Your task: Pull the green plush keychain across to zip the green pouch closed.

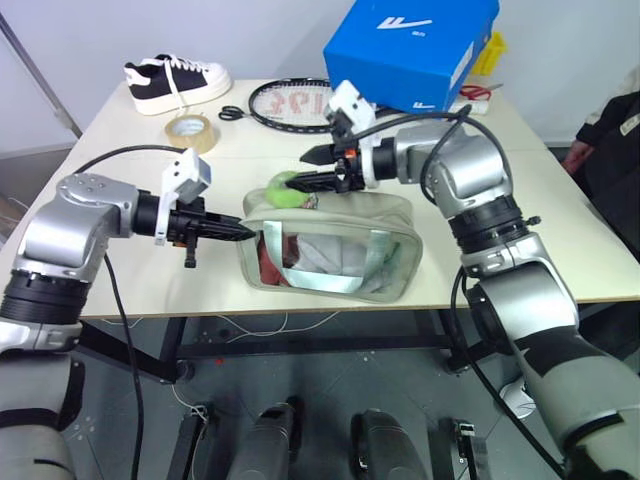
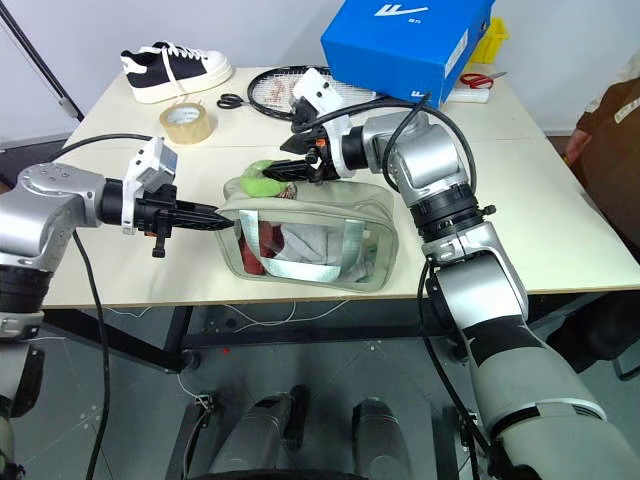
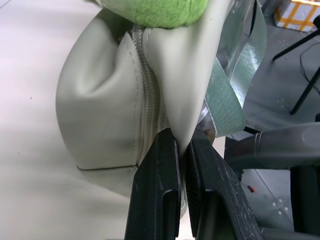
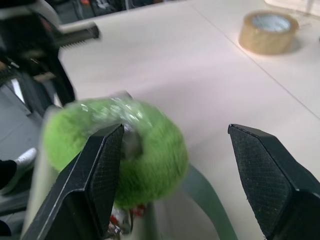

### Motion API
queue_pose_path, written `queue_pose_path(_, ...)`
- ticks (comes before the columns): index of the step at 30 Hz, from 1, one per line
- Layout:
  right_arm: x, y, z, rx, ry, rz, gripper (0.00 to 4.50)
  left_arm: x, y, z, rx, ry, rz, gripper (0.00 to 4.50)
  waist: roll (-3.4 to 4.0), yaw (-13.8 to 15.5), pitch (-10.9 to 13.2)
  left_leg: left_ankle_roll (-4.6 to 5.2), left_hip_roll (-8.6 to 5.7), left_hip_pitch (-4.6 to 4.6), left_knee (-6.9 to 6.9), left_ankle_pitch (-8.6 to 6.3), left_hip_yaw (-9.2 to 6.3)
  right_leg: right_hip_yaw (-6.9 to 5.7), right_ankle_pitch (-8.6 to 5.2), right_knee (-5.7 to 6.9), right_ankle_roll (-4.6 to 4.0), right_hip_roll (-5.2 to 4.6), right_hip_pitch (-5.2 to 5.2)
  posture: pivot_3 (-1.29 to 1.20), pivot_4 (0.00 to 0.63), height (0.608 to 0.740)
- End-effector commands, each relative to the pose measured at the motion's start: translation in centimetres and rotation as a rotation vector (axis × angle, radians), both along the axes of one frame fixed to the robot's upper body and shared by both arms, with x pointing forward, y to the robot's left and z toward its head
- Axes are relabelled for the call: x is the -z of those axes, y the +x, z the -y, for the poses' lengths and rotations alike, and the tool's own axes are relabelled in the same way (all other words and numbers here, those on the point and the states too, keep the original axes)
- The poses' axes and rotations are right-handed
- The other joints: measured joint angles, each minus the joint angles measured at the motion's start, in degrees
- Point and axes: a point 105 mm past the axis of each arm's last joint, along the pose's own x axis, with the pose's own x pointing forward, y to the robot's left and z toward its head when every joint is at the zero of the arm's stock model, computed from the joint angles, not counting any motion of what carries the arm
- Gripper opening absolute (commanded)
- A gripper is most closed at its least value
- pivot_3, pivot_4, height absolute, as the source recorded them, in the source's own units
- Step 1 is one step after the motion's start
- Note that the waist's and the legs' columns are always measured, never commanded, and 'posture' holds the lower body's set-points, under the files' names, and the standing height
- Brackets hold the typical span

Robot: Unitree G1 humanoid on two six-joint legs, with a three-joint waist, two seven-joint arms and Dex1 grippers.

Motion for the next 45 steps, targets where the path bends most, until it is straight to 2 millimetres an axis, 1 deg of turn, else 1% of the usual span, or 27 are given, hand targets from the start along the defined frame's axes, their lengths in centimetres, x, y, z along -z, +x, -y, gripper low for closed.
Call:
queue_pose_path(1,-0.2,-1.1,-0.5,-0.067,-0.044,0.0,3.44,-1.2,-0.3,0.0,0.007,-0.001,0.046,0.0,0.0,-0.06,0.0,0.0,0.02,0.01,0.0,0.0,0.0,0.0,0.0,0.01,0.0,0.01,0.01,0.0,0.15,0.74)
queue_pose_path(3,0.2,-1.9,-0.7,-0.108,-0.053,-0.031,3.44,-1.2,-0.3,0.1,0.006,-0.002,0.047,0.0,0.0,-0.06,0.0,-0.02,0.03,0.0,0.0,0.01,0.0,0.01,0.0,0.04,-0.01,0.01,0.0,0.0,0.15,0.74)
queue_pose_path(5,0.1,-2.2,-0.8,-0.119,-0.046,-0.041,3.44,-1.2,-0.3,0.1,0.006,-0.001,0.047,0.0,0.0,-0.05,0.0,-0.01,0.04,0.0,0.0,0.02,-0.01,0.01,0.0,0.04,-0.01,0.01,0.0,0.0,0.15,0.74)
queue_pose_path(6,0.0,-2.1,-0.7,-0.112,-0.037,-0.043,3.21,-1.2,-0.3,0.2,0.007,-0.001,0.048,0.0,0.0,-0.05,0.0,-0.01,0.04,0.0,0.0,0.01,-0.01,0.01,0.0,0.04,-0.01,0.02,-0.01,0.0,0.15,0.74)
queue_pose_path(8,-0.3,-1.9,-0.5,-0.094,-0.017,-0.04,2.62,-1.2,-0.3,0.2,0.007,-0.001,0.048,0.0,0.0,-0.03,0.0,-0.02,0.04,0.01,0.0,0.01,-0.01,0.01,0.0,0.04,-0.01,0.02,-0.01,0.0,0.15,0.74)
queue_pose_path(11,-1.0,-1.3,0.2,-0.053,0.011,-0.031,1.17,-1.1,-0.3,0.3,0.009,-0.001,0.047,0.0,0.0,0.01,0.0,-0.03,0.03,0.0,0.0,0.01,-0.01,0.01,0.0,0.04,-0.01,0.0,-0.02,0.0,0.15,0.74)
queue_pose_path(12,-1.2,-1.3,0.5,-0.045,0.02,-0.032,0.55,-1.0,-0.3,0.3,0.01,-0.001,0.046,0.0,0.0,0.03,0.0,-0.03,0.03,0.0,0.0,0.01,-0.01,0.01,0.0,0.04,-0.01,0.0,-0.02,0.0,0.15,0.74)
queue_pose_path(13,-1.6,-1.3,1.0,-0.034,0.032,-0.034,0.07,-1.0,-0.3,0.3,0.009,-0.001,0.045,0.0,0.0,0.07,0.0,-0.04,0.03,0.01,0.0,0.0,-0.01,0.01,0.0,0.04,-0.01,-0.01,-0.02,0.0,0.15,0.74)
queue_pose_path(16,-3.0,-1.7,2.6,-0.007,0.063,-0.041,0.02,-1.0,-0.3,0.2,0.004,-0.001,0.043,0.0,0.0,0.22,0.0,-0.08,0.03,0.0,0.0,-0.02,-0.01,0.01,0.0,0.04,-0.01,-0.03,-0.02,0.0,0.15,0.74)
queue_pose_path(19,-4.6,-2.2,4.7,0.03,0.105,-0.047,0.02,-1.0,-0.2,-0.1,-0.011,-0.001,0.038,0.0,0.0,0.26,0.0,-0.09,0.02,-0.02,0.0,-0.03,-0.01,0.01,0.0,0.02,-0.01,-0.06,-0.04,0.0,0.15,0.74)
queue_pose_path(22,-5.3,-2.0,6.6,0.103,0.113,-0.025,0.02,-0.9,0.1,-0.6,-0.041,-0.005,0.041,0.0,0.0,0.14,0.0,-0.1,0.03,-0.01,-0.02,-0.04,-0.01,0.02,-0.01,0.01,-0.02,-0.09,-0.03,0.0,0.15,0.74)
queue_pose_path(25,-5.6,-0.5,9.8,0.283,0.096,0.066,0.02,-0.9,0.9,-1.3,-0.099,-0.022,0.055,0.0,0.0,0.04,0.0,-0.11,0.03,0.0,-0.03,-0.05,-0.01,0.08,-0.01,0.01,-0.03,-0.11,-0.03,0.0,0.15,0.74)
queue_pose_path(27,-5.3,0.6,12.3,0.415,0.036,0.168,0.02,-0.9,1.5,-1.8,-0.139,-0.028,0.069,0.0,0.0,0.09,0.0,-0.11,0.03,-0.01,-0.04,-0.05,0.0,0.08,-0.01,0.01,-0.03,-0.13,-0.04,0.0,0.15,0.74)
queue_pose_path(29,-4.7,1.6,15.3,0.567,-0.06,0.289,0.02,-1.0,2.4,-2.6,-0.21,-0.042,0.098,0.0,0.0,0.26,0.0,-0.11,0.01,-0.02,-0.03,-0.05,0.01,0.08,-0.01,-0.01,-0.03,-0.17,-0.03,0.0,0.15,0.74)
queue_pose_path(31,-4.3,2.0,18.2,0.718,-0.116,0.392,0.02,-1.1,3.8,-3.8,-0.313,-0.065,0.132,0.0,0.0,0.29,0.0,-0.11,-0.01,0.0,-0.02,-0.05,0.02,0.07,-0.01,-0.01,-0.02,-0.19,-0.01,0.0,0.15,0.74)
queue_pose_path(32,-4.1,2.1,19.1,0.772,-0.122,0.424,0.02,-1.0,4.2,-4.3,-0.352,-0.069,0.143,0.0,-0.01,0.28,0.0,-0.1,-0.01,0.01,-0.02,-0.05,0.03,0.07,-0.01,-0.01,-0.02,-0.2,0.0,0.0,0.15,0.74)
queue_pose_path(33,-4.0,2.0,19.6,0.801,-0.121,0.442,0.02,-0.9,4.5,-4.5,-0.373,-0.072,0.15,0.0,-0.01,0.04,0.0,-0.08,0.0,0.02,-0.02,-0.02,0.03,0.08,-0.01,0.0,-0.02,-0.21,0.04,0.0,0.15,0.74)
queue_pose_path(35,-3.3,2.0,20.2,0.847,-0.113,0.451,0.02,-0.7,4.4,-4.4,-0.376,-0.088,0.147,0.0,0.02,-0.27,0.0,-0.02,0.01,0.01,-0.04,0.01,0.08,0.12,-0.01,0.02,-0.02,-0.2,0.17,0.0,0.15,0.74)
queue_pose_path(38,-2.1,1.9,21.1,0.936,-0.06,0.424,0.02,-0.1,4.0,-3.6,-0.362,-0.105,0.129,0.0,0.03,-0.5,0.0,0.01,0.04,0.0,-0.12,0.04,0.1,0.15,-0.01,0.02,-0.03,-0.15,0.13,0.0,0.15,0.74)
queue_pose_path(40,-0.3,1.7,21.3,0.985,-0.008,0.341,0.02,0.5,3.7,-3.3,-0.36,-0.105,0.119,0.0,0.03,-0.31,0.0,0.01,0.05,0.02,-0.11,0.04,0.08,0.15,-0.01,0.02,-0.03,-0.13,0.18,0.0,0.15,0.74)
queue_pose_path(42,0.8,1.3,21.1,0.998,0.017,0.291,0.02,0.8,3.5,-3.3,-0.361,-0.104,0.114,0.0,0.03,-0.04,-0.01,0.01,0.05,0.08,-0.05,0.04,0.06,0.14,-0.01,0.02,-0.02,-0.12,0.3,0.0,0.15,0.74)
queue_pose_path(44,3.3,0.2,19.6,0.974,0.126,0.115,0.02,1.2,2.8,-3.0,-0.342,-0.098,0.091,0.0,0.03,0.06,-0.03,0.02,0.06,0.16,-0.04,0.03,0.0,0.1,-0.01,-0.01,-0.03,-0.12,0.42,0.0,0.15,0.74)
queue_pose_path(45,4.8,-0.8,18.5,0.938,0.152,0.023,0.02,1.3,2.6,-2.9,-0.336,-0.095,0.086,0.0,0.03,0.11,-0.04,0.03,0.06,0.18,-0.03,0.02,0.0,0.1,-0.02,-0.02,-0.04,-0.12,0.43,0.0,0.15,0.74)
